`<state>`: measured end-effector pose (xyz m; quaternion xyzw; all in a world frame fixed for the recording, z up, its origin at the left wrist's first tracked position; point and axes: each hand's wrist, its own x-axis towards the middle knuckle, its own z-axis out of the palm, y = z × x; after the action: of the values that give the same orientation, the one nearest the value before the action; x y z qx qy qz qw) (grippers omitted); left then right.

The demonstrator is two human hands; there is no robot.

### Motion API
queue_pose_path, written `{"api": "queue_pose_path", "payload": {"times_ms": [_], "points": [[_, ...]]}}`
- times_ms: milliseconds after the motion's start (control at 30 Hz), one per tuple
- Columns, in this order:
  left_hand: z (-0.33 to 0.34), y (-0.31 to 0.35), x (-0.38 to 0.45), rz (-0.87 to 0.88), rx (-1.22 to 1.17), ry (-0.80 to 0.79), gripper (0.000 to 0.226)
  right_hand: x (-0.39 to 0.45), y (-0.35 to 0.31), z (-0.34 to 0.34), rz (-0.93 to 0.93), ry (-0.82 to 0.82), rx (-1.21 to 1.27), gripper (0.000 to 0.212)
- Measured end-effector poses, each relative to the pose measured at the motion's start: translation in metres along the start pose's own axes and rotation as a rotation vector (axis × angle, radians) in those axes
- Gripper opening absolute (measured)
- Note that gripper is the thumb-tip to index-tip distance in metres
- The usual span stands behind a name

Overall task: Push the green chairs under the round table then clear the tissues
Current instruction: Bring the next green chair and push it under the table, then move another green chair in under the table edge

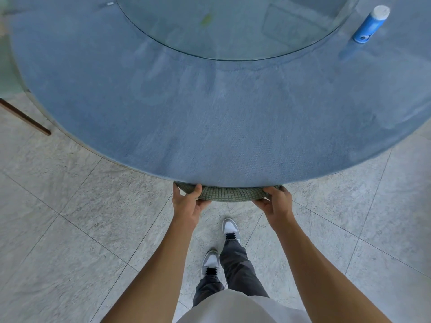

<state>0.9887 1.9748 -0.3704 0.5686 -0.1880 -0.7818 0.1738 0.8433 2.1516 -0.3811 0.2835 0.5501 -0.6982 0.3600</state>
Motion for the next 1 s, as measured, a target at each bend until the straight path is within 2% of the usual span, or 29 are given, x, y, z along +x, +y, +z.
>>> {"api": "queue_pose_path", "payload": {"times_ms": [400, 500, 600, 700, 800, 900, 1000], "points": [[-0.004, -0.001, -0.007, -0.003, 0.025, -0.014, 0.086, -0.009, 0.004, -0.001, -0.012, 0.009, -0.017, 0.040], [-0.006, 0.000, -0.013, 0.006, 0.070, 0.007, 0.082, -0.019, 0.006, -0.001, -0.032, 0.043, -0.107, 0.044], [-0.012, 0.006, -0.019, 0.039, 0.135, 0.043, 0.068, -0.028, 0.008, 0.001, -0.102, 0.135, -0.275, 0.049], [-0.017, 0.010, -0.030, 0.143, 0.279, 0.080, 0.050, -0.042, 0.009, 0.006, -0.258, 0.232, -0.540, 0.046], [-0.016, 0.016, -0.043, 0.303, 0.448, 0.132, 0.036, -0.061, 0.009, 0.011, -0.467, 0.246, -0.753, 0.042], [-0.009, 0.026, -0.059, 0.471, 0.660, 0.115, 0.039, -0.076, 0.003, 0.020, -0.650, 0.183, -0.920, 0.042], [-0.003, 0.041, -0.075, 0.678, 0.829, 0.016, 0.044, -0.093, -0.014, 0.034, -0.764, 0.132, -1.033, 0.047]]}}
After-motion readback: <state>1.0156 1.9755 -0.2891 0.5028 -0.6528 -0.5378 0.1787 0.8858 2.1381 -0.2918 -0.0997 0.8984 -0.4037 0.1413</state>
